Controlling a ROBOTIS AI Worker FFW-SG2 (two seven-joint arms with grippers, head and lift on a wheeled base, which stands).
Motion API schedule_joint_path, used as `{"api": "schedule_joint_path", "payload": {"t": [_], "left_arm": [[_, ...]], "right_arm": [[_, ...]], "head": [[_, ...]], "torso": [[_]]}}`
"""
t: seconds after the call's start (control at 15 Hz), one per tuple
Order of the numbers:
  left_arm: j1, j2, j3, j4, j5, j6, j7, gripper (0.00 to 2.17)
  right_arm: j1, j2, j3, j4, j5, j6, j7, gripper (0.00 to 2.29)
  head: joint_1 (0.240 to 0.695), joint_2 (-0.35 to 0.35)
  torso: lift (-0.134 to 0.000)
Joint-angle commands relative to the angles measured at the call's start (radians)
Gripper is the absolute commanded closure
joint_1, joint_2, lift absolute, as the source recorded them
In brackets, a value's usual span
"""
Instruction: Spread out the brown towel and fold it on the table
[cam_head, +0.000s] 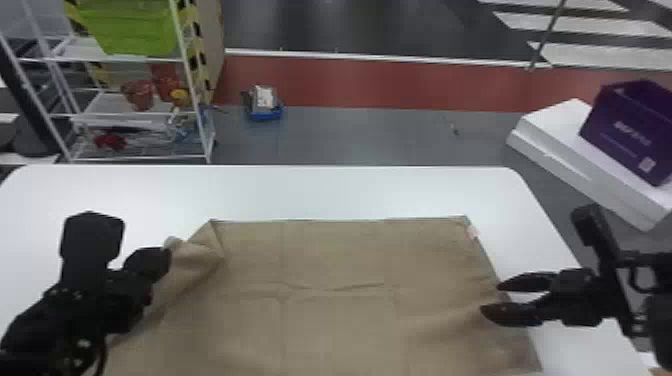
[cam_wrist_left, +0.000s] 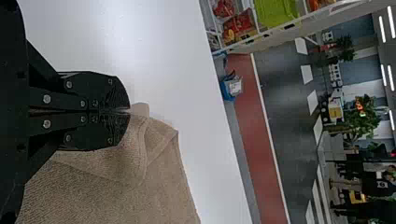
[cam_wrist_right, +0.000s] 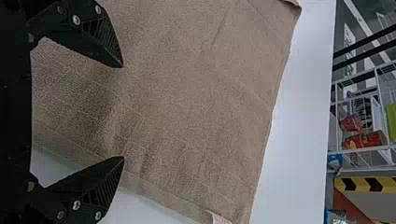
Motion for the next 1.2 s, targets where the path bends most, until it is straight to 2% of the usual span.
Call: {"api": "schedule_joint_path", "payload": {"t": [0.0,0.13,0.4,0.67,0.87,0.93,1.0,1.07,1.13], "left_arm": [[-0.014,-0.003,0.016,-0.031,0.009,0.007,0.001,1.15],[-0.066,-0.003,0.053,-0.017,0.028,0.013,0.013,1.15],[-0.208,-0.003,0.159,0.119,0.065,0.007,0.059,1.15],[-0.320,-0.003,0.199,0.340,0.015,0.004,0.064,1.07],[-0.368,0.014,0.206,0.484,-0.035,-0.024,0.129,1.07],[-0.382,0.012,0.218,0.506,-0.047,-0.021,0.140,0.81],[-0.377,0.012,0.232,0.500,-0.049,-0.021,0.143,0.22],[-0.357,0.011,0.249,0.477,-0.049,-0.021,0.145,0.00],[-0.327,0.011,0.264,0.423,-0.047,-0.018,0.143,0.00]], "right_arm": [[0.000,0.001,0.002,0.001,0.000,0.000,0.003,0.21],[0.006,0.001,-0.001,-0.002,0.000,0.003,0.003,0.21],[0.015,0.001,-0.016,-0.019,0.000,0.006,0.003,0.21],[0.025,0.001,-0.024,-0.044,-0.002,0.012,0.003,0.21],[0.028,0.001,-0.027,-0.053,-0.002,0.018,0.003,0.21],[0.028,0.001,-0.025,-0.056,-0.002,0.021,0.003,0.21],[0.028,0.003,-0.025,-0.057,-0.002,0.021,0.003,0.21],[0.028,0.003,-0.025,-0.057,0.000,0.021,0.003,0.21],[0.026,0.003,-0.025,-0.057,0.000,0.015,0.003,0.21]], "head": [[0.695,-0.091],[0.695,-0.078],[0.695,-0.034],[0.695,0.029],[0.695,0.052],[0.695,0.060],[0.695,0.078],[0.695,0.087],[0.695,0.095]], "torso": [[-0.124],[-0.124],[-0.124],[-0.124],[-0.124],[-0.124],[-0.124],[-0.124],[-0.124]]}}
